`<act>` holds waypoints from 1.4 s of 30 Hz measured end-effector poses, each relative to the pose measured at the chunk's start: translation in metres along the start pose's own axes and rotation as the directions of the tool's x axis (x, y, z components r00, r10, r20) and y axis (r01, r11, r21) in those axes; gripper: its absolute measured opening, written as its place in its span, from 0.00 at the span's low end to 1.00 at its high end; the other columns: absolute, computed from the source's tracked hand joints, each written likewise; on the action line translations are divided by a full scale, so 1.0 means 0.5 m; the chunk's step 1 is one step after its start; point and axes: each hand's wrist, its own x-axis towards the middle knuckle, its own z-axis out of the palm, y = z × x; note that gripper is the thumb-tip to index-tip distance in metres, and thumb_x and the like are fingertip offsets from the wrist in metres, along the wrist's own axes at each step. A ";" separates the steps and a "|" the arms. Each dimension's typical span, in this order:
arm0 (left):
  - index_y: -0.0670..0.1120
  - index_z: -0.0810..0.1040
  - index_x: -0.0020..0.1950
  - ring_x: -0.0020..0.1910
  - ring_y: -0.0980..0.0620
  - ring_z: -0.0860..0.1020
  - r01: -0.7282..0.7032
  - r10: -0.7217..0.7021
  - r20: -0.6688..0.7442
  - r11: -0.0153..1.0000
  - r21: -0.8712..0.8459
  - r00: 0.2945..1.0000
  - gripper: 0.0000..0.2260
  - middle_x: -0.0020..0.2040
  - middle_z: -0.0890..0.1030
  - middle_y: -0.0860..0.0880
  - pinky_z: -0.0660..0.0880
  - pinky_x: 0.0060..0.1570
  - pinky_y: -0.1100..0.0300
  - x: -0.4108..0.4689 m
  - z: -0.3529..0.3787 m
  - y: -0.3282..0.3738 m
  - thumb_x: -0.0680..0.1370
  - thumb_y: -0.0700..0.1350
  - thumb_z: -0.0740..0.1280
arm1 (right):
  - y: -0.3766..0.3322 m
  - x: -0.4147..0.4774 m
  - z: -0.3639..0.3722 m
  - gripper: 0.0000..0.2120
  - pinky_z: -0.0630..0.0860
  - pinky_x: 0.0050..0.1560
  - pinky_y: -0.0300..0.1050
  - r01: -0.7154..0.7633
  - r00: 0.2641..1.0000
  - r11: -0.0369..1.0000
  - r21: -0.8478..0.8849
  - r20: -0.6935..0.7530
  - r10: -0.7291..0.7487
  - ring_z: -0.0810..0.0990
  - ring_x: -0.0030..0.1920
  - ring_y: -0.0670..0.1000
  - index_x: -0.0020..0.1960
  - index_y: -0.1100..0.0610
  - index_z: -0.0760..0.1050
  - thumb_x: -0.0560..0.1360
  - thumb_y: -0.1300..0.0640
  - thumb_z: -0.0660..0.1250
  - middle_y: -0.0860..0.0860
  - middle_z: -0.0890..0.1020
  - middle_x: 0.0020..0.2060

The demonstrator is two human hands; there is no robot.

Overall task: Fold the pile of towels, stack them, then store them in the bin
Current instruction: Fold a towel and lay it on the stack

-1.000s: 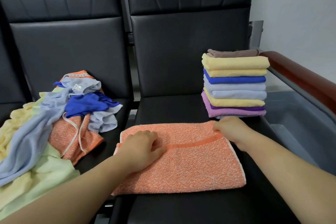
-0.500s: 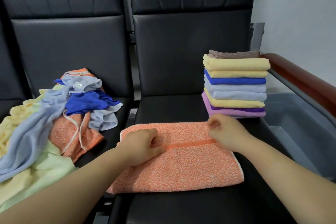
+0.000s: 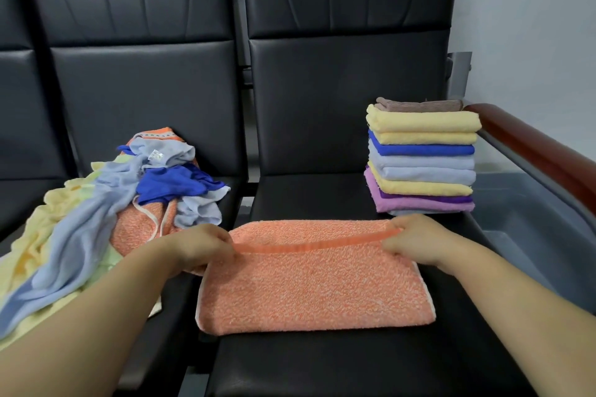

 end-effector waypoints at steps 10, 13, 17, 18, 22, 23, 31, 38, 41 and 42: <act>0.41 0.81 0.52 0.47 0.44 0.80 -0.137 -0.085 -0.325 0.786 -0.603 0.942 0.04 0.48 0.83 0.41 0.76 0.52 0.48 0.040 0.040 0.017 0.79 0.40 0.70 | 0.013 0.053 0.051 0.05 0.77 0.46 0.52 0.034 0.962 0.996 0.081 -0.273 -0.011 0.83 0.48 0.56 0.50 0.54 0.79 0.80 0.55 0.64 0.53 0.84 0.45; 0.45 0.80 0.53 0.49 0.45 0.81 -0.154 -0.053 -0.403 0.873 -0.462 0.913 0.05 0.50 0.84 0.43 0.77 0.54 0.47 0.061 0.050 0.004 0.80 0.45 0.70 | 0.021 0.071 0.060 0.06 0.74 0.41 0.50 0.017 0.953 0.997 -0.071 -0.300 -0.037 0.81 0.45 0.54 0.49 0.53 0.75 0.82 0.54 0.61 0.53 0.82 0.45; 0.49 0.75 0.50 0.47 0.50 0.78 -0.144 0.079 -0.526 0.986 -0.084 0.847 0.05 0.46 0.80 0.49 0.72 0.47 0.52 0.079 0.058 0.006 0.83 0.49 0.64 | 0.028 0.092 0.060 0.06 0.71 0.37 0.47 -0.004 0.943 0.992 -0.129 -0.331 -0.039 0.78 0.42 0.50 0.56 0.53 0.71 0.84 0.52 0.59 0.51 0.79 0.46; 0.49 0.74 0.51 0.47 0.51 0.77 -0.142 0.104 -0.553 0.990 -0.026 0.827 0.05 0.45 0.79 0.50 0.70 0.47 0.53 0.083 0.061 0.010 0.84 0.49 0.62 | 0.027 0.094 0.060 0.07 0.70 0.36 0.47 -0.010 0.939 0.992 -0.124 -0.341 -0.034 0.78 0.42 0.50 0.59 0.54 0.71 0.85 0.51 0.59 0.50 0.78 0.45; 0.48 0.71 0.56 0.41 0.56 0.73 -0.129 0.151 -0.581 0.989 0.079 0.800 0.04 0.42 0.75 0.55 0.67 0.47 0.55 0.097 0.074 0.020 0.85 0.48 0.60 | 0.024 0.101 0.065 0.11 0.66 0.33 0.44 -0.047 0.924 0.989 -0.141 -0.381 -0.010 0.75 0.40 0.47 0.65 0.55 0.69 0.86 0.51 0.59 0.48 0.75 0.43; 0.47 0.71 0.55 0.39 0.57 0.72 -0.123 0.157 -0.588 0.988 0.098 0.794 0.05 0.41 0.75 0.55 0.67 0.43 0.56 0.100 0.077 0.020 0.85 0.48 0.61 | 0.022 0.101 0.068 0.12 0.65 0.32 0.44 -0.058 0.920 0.988 -0.146 -0.391 -0.004 0.74 0.39 0.46 0.65 0.55 0.69 0.86 0.51 0.59 0.48 0.74 0.43; 0.42 0.64 0.73 0.38 0.59 0.71 -0.083 0.108 -0.570 0.994 0.069 0.814 0.23 0.42 0.72 0.55 0.67 0.42 0.59 0.069 0.086 0.034 0.81 0.46 0.67 | 0.014 0.077 0.057 0.17 0.68 0.33 0.44 -0.067 0.902 0.992 0.102 -0.419 0.104 0.76 0.41 0.47 0.66 0.55 0.70 0.81 0.50 0.70 0.51 0.78 0.49; 0.48 0.68 0.68 0.64 0.42 0.72 -0.008 0.196 -0.578 0.950 0.312 0.792 0.22 0.66 0.69 0.45 0.73 0.61 0.47 0.013 0.129 0.080 0.77 0.55 0.68 | -0.004 0.014 0.067 0.20 0.76 0.56 0.47 -0.014 0.878 0.963 -0.271 -0.464 -0.118 0.75 0.62 0.53 0.68 0.51 0.72 0.79 0.50 0.71 0.52 0.74 0.65; 0.51 0.70 0.60 0.52 0.49 0.78 -0.142 0.301 -0.396 0.913 0.382 0.868 0.16 0.55 0.79 0.50 0.77 0.52 0.50 -0.013 0.167 0.105 0.78 0.59 0.65 | -0.001 -0.003 0.078 0.11 0.75 0.62 0.46 0.162 0.917 0.881 -0.444 -0.261 -0.301 0.75 0.61 0.49 0.62 0.47 0.76 0.80 0.50 0.68 0.47 0.76 0.63; 0.51 0.69 0.58 0.47 0.49 0.79 -0.190 0.326 -0.301 0.895 0.404 0.896 0.14 0.51 0.81 0.50 0.76 0.49 0.51 -0.021 0.186 0.109 0.79 0.59 0.64 | 0.001 -0.010 0.082 0.10 0.76 0.61 0.46 0.200 0.935 0.862 -0.466 -0.174 -0.310 0.75 0.58 0.47 0.61 0.46 0.77 0.81 0.49 0.67 0.46 0.76 0.62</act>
